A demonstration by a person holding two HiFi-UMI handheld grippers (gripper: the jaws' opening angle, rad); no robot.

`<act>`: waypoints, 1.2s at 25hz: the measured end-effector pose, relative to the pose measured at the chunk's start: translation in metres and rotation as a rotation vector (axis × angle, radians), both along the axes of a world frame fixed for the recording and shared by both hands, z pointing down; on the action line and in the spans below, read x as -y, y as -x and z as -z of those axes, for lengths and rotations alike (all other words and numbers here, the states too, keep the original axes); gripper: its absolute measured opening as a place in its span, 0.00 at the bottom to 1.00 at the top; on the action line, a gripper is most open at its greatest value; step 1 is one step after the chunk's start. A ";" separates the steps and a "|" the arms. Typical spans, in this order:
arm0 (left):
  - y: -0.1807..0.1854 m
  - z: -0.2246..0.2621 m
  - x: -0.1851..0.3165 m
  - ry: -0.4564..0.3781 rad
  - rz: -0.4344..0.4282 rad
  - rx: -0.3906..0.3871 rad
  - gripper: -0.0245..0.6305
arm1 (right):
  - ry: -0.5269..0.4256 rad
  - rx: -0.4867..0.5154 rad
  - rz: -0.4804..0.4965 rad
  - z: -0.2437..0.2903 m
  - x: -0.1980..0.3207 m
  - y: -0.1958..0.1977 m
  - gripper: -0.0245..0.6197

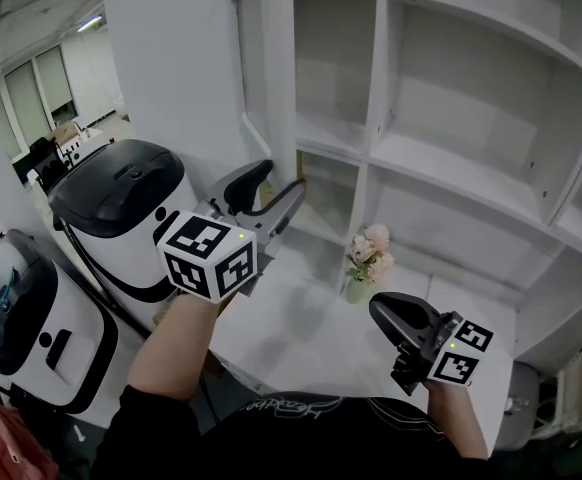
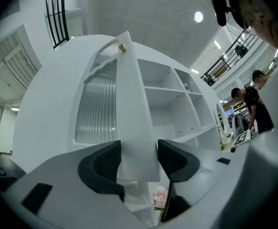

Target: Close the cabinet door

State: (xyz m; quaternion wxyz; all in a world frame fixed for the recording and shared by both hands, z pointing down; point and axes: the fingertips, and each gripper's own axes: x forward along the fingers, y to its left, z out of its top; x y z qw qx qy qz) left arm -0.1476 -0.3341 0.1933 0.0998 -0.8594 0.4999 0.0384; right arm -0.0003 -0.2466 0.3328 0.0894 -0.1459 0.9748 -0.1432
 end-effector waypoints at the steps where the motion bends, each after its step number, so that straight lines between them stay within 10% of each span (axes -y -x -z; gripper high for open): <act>1: -0.004 -0.001 0.004 0.011 -0.011 -0.011 0.44 | 0.001 0.003 -0.005 0.000 0.001 -0.003 0.12; 30: -0.062 -0.002 0.070 0.008 0.050 0.021 0.44 | 0.017 0.036 -0.140 -0.006 0.006 -0.062 0.12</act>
